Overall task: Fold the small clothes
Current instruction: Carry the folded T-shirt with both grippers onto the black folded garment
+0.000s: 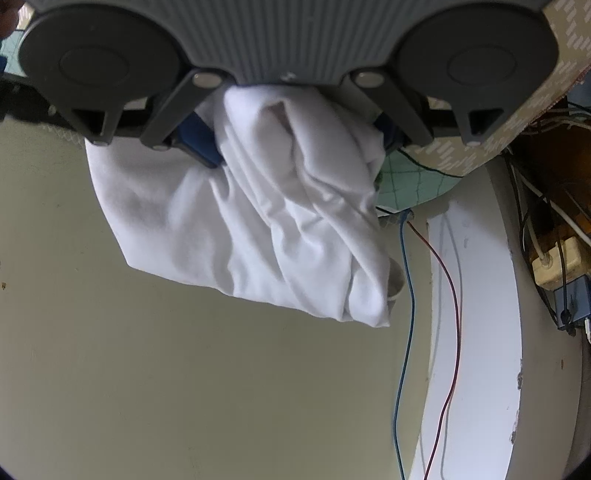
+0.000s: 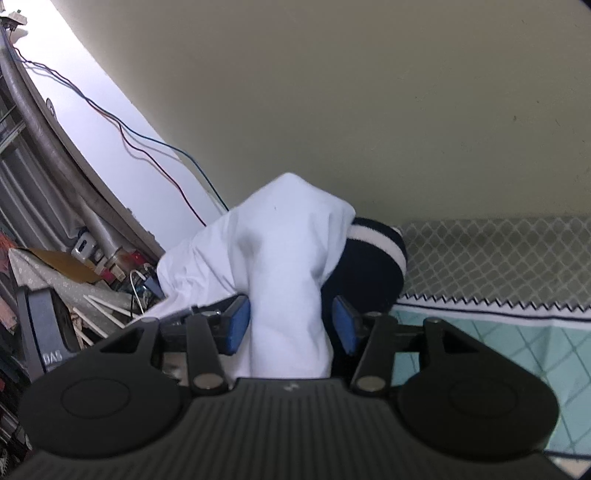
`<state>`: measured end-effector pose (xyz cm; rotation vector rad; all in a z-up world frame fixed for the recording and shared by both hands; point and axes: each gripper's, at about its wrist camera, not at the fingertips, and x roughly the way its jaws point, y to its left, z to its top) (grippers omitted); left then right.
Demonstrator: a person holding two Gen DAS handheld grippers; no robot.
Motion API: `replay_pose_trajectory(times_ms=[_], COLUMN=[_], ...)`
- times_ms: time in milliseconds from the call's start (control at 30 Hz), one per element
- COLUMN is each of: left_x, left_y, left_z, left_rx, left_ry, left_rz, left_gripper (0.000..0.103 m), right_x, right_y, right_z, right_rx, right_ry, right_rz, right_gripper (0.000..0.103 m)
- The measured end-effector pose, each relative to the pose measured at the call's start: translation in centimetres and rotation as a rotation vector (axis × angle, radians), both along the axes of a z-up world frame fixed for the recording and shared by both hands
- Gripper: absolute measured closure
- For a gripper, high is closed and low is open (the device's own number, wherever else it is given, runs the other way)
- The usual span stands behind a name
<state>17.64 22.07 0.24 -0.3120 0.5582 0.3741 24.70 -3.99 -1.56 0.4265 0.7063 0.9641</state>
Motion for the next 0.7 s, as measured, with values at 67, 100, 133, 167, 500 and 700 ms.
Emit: replay_pose_trajectory(times_ms=[67, 100, 133, 167, 500, 700], left_x=[0.0, 0.0, 0.1, 0.1, 0.4, 1.0], left_y=[-0.1, -0.1, -0.1, -0.1, -0.3, -0.8], left_z=[0.1, 0.1, 0.1, 0.1, 0.1, -0.1], left_rx=[0.005, 0.009, 0.012, 0.014, 0.022, 0.043], left_ry=[0.004, 0.005, 0.006, 0.006, 0.003, 0.013], left_rz=[0.001, 0.001, 0.001, 0.004, 0.019, 0.03], left_gripper=[0.017, 0.017, 0.017, 0.017, 0.017, 0.017], right_x=[0.0, -0.1, -0.2, -0.2, 0.4, 1.0], right_y=[0.4, 0.6, 0.9, 1.1, 2.8, 3.9], right_z=[-0.1, -0.1, 0.0, 0.1, 0.3, 0.2], right_rx=[-0.01, -0.02, -0.033, -0.044, -0.118, -0.166], right_ry=[-0.005, -0.012, -0.02, -0.028, -0.074, -0.08], right_rz=[0.008, 0.012, 0.012, 0.009, -0.024, -0.04], right_gripper=[0.057, 0.062, 0.064, 0.065, 0.071, 0.071])
